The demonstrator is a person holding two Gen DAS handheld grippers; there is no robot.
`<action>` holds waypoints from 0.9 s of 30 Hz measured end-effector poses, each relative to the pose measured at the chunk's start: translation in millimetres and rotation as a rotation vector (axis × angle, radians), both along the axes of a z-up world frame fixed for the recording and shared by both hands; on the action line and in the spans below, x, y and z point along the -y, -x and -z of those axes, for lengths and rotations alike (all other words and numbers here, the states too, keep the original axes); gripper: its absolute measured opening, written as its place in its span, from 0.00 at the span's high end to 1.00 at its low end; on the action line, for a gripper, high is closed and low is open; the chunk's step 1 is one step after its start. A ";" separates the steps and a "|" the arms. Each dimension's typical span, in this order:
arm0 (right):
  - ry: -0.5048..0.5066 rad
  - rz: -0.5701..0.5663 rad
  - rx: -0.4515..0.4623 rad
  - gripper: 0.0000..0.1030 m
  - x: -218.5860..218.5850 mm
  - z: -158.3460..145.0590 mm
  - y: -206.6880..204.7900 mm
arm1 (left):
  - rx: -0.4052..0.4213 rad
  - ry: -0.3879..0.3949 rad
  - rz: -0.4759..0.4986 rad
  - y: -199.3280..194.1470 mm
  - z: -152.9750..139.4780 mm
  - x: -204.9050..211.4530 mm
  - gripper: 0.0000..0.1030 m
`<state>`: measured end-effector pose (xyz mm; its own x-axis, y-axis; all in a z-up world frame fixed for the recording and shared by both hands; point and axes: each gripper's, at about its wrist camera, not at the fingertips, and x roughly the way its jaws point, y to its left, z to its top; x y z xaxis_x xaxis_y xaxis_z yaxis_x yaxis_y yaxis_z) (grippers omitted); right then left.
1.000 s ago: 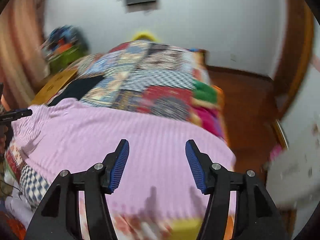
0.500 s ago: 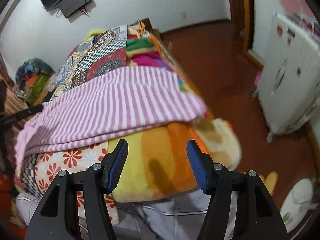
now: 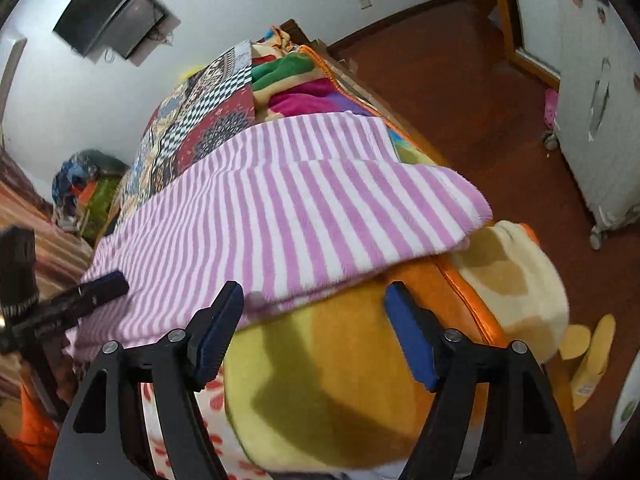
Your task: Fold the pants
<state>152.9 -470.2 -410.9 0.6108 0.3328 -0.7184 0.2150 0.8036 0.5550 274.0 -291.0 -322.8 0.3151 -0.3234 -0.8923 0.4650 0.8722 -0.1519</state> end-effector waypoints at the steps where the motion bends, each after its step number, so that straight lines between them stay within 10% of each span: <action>1: -0.020 0.010 0.002 0.31 2.9 2.7 -0.3 | 0.005 -0.006 0.005 0.8 0.5 1.3 0.39; 10: -0.042 0.095 0.038 0.31 19.3 12.4 -19.3 | 0.017 -0.025 0.014 1.8 1.9 4.2 0.38; 18: -0.001 0.090 0.086 0.88 31.1 9.4 -26.8 | 0.012 -0.010 0.008 0.8 0.8 2.2 0.38; 27: 0.095 0.054 0.210 0.93 19.6 -45.2 -21.9 | 0.031 0.018 -0.041 -0.7 -13.3 -14.9 0.38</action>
<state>174.8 -489.8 -365.7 0.7651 0.2330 -0.6003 0.1466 0.8448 0.5147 274.8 -276.1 -309.5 0.3558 -0.3259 -0.8759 0.4337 0.8878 -0.1541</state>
